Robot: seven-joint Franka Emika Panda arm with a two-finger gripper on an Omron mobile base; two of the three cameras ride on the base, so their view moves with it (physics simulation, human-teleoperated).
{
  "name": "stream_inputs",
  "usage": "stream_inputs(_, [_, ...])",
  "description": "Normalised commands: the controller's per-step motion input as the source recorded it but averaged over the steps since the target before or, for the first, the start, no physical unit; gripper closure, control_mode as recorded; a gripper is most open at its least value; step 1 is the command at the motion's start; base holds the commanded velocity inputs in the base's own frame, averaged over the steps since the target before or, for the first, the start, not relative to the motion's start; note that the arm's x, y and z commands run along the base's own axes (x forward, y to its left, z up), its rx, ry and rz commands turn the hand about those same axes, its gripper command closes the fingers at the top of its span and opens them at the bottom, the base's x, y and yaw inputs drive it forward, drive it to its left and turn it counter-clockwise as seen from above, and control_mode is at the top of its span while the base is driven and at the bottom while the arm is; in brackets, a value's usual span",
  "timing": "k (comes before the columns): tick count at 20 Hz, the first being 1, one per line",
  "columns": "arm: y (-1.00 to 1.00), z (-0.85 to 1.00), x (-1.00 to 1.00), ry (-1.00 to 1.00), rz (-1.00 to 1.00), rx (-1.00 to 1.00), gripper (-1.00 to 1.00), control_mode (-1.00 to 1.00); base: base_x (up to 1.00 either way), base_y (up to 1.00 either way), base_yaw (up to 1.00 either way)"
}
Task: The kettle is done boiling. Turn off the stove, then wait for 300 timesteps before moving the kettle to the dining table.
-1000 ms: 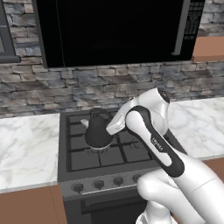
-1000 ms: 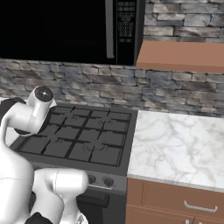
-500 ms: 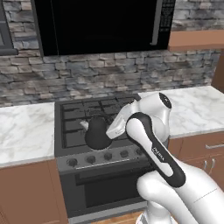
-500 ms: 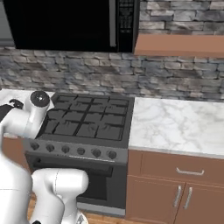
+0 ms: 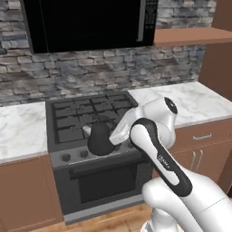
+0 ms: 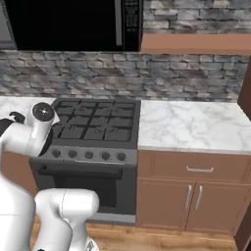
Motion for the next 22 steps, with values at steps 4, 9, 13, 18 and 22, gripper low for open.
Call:
stream_inputs(4, [0.0, 0.0, 0.0, 0.0, 0.0, 0.0, 1.0, 1.0, -0.2, 0.02, -0.38])
stream_inputs(9, [0.0, 0.0, 0.0, 0.0, 0.0, 0.0, 1.0, 1.0, -0.17, 0.1, -0.46])
stream_inputs(13, [0.0, 0.0, 0.0, 0.0, 0.0, 0.0, 1.0, 1.0, -0.02, 0.25, -0.46])
stream_inputs(18, [0.0, 0.0, 0.0, 0.0, 0.0, 0.0, 1.0, 1.0, -0.02, 0.23, -0.48])
stream_inputs(22, [0.0, 0.0, 0.0, 0.0, 0.0, 0.0, 1.0, 1.0, -0.11, 0.12, -0.5])
